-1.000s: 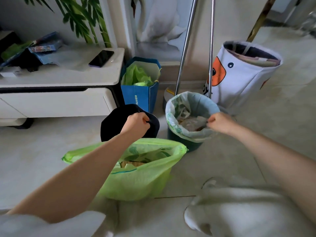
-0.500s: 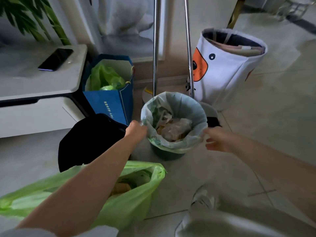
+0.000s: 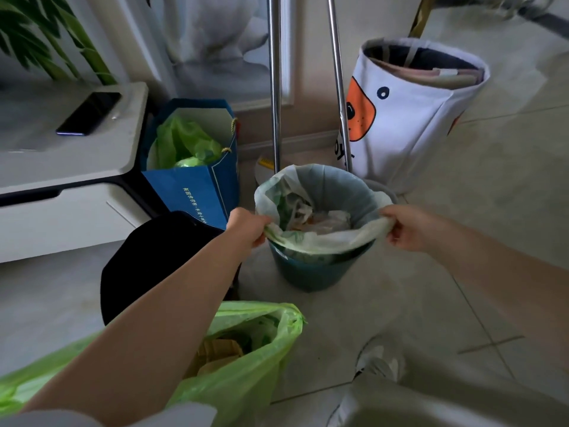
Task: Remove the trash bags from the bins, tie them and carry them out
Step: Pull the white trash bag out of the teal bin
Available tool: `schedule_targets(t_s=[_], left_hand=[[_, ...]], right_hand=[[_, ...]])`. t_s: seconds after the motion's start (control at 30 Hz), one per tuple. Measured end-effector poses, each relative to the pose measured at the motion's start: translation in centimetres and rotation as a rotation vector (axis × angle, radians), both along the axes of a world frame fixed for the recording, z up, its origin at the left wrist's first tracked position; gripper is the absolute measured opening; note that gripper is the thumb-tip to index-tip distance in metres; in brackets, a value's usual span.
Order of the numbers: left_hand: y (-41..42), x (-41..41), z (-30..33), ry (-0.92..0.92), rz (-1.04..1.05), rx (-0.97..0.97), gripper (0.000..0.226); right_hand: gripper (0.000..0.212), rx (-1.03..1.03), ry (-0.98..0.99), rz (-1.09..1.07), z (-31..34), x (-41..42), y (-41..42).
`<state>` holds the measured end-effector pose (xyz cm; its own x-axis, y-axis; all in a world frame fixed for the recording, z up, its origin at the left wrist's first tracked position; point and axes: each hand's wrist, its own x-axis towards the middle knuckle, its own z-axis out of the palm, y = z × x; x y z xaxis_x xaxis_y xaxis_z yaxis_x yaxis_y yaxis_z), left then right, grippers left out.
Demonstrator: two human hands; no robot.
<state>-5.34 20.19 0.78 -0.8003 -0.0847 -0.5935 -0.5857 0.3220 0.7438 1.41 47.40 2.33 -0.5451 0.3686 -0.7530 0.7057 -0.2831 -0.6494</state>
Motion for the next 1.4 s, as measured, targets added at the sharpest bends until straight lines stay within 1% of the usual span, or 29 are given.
schedule_targets(t_s=[0.07,0.1,0.13,0.17,0.23,0.3,0.37,0.43,0.5,0.57,0.63,0.67,0.73,0.83,0.93,0.97,1.03,1.07,1.1,1.13,1.2,1.27,1.33,1.4], left_hand=[[0.4,-0.7,1.0,0.032,0.077,0.054,0.020],[0.5,-0.9,1.6,0.060,0.096,0.084,0.019],[0.7,-1.2,2.2,0.100,0.105,0.108,0.018],[0.8,-1.4,2.8,0.150,0.104,0.123,0.018],[0.8,-1.5,4.2,0.260,0.099,0.138,0.013],[0.1,-1.1,5.4,0.357,0.094,0.133,0.003],[-1.4,-0.3,6.0,0.423,0.079,0.070,0.008],[-3.3,0.8,5.9,0.441,0.040,-0.028,0.006],[-5.4,1.9,5.1,0.395,0.004,-0.125,0.008],[-6.9,2.7,4.1,0.281,-0.050,-0.174,0.015],[-7.4,3.0,3.6,0.186,-0.100,-0.193,0.027],[-7.4,2.9,3.6,0.176,-0.112,-0.194,0.034],[-6.6,2.2,4.0,0.201,-0.142,-0.168,0.047],[-4.4,0.4,4.8,0.288,-0.255,-0.197,0.058],[-1.9,-1.6,5.5,0.497,-0.393,-0.352,0.061],[-1.2,-2.3,5.6,0.557,-0.451,-0.426,0.063],[-0.1,-3.7,5.3,0.565,-0.599,-0.600,0.068],[0.2,-4.4,5.0,0.518,-0.677,-0.687,0.068],[0.4,-4.9,4.7,0.472,-0.742,-0.762,0.063],[0.4,-5.4,4.4,0.437,-0.792,-0.818,0.053],[0.4,-6.2,4.3,0.414,-0.840,-0.848,0.032],[0.4,-6.5,4.8,0.452,-0.783,-0.797,0.018],[0.7,-6.4,6.2,0.528,-0.607,-0.656,0.028],[0.9,-6.1,8.4,0.633,-0.419,-0.550,0.026]], right_hand=[[0.011,-0.013,0.047,-0.069,0.7,-0.7,0.2],[0.005,-0.038,0.096,-0.101,1.3,-1.0,0.1],[0.007,-0.063,0.163,-0.126,1.9,-1.2,0.0],[0.018,-0.085,0.238,-0.140,2.6,-1.3,0.0],[0.031,-0.091,0.372,-0.092,3.8,-1.1,-0.1],[0.034,-0.026,0.408,0.030,4.5,-0.3,0.1],[0.030,0.102,0.359,0.098,4.3,0.8,0.8],[0.028,0.202,0.294,0.094,3.7,2.4,1.7],[0.034,0.256,0.227,0.141,3.2,4.1,2.6],[0.033,0.285,0.134,0.296,3.0,5.6,2.9],[0.030,0.263,0.043,0.437,3.1,6.5,2.6],[0.031,0.248,0.016,0.457,3.1,6.6,2.4],[0.031,0.194,-0.005,0.416,3.0,6.1,2.3],[0.033,-0.008,-0.052,0.304,3.1,5.0,1.8],[0.026,-0.134,-0.115,0.305,3.2,4.4,0.7],[0.021,-0.136,-0.110,0.312,3.0,4.3,0.3],[0.016,-0.056,-0.084,0.295,2.6,3.9,-0.2],[0.015,0.007,-0.070,0.274,2.5,3.6,-0.4],[0.015,0.058,-0.054,0.250,2.6,3.3,-0.5],[0.015,0.100,-0.033,0.227,2.8,3.0,-0.5],[0.017,0.167,0.016,0.193,3.6,2.2,-0.4],[0.020,0.193,0.079,0.114,4.7,1.4,-0.5],[0.023,0.190,0.164,0.029,5.9,0.8,-0.8],[0.023,0.198,0.254,0.017,7.0,0.3,-1.4]])
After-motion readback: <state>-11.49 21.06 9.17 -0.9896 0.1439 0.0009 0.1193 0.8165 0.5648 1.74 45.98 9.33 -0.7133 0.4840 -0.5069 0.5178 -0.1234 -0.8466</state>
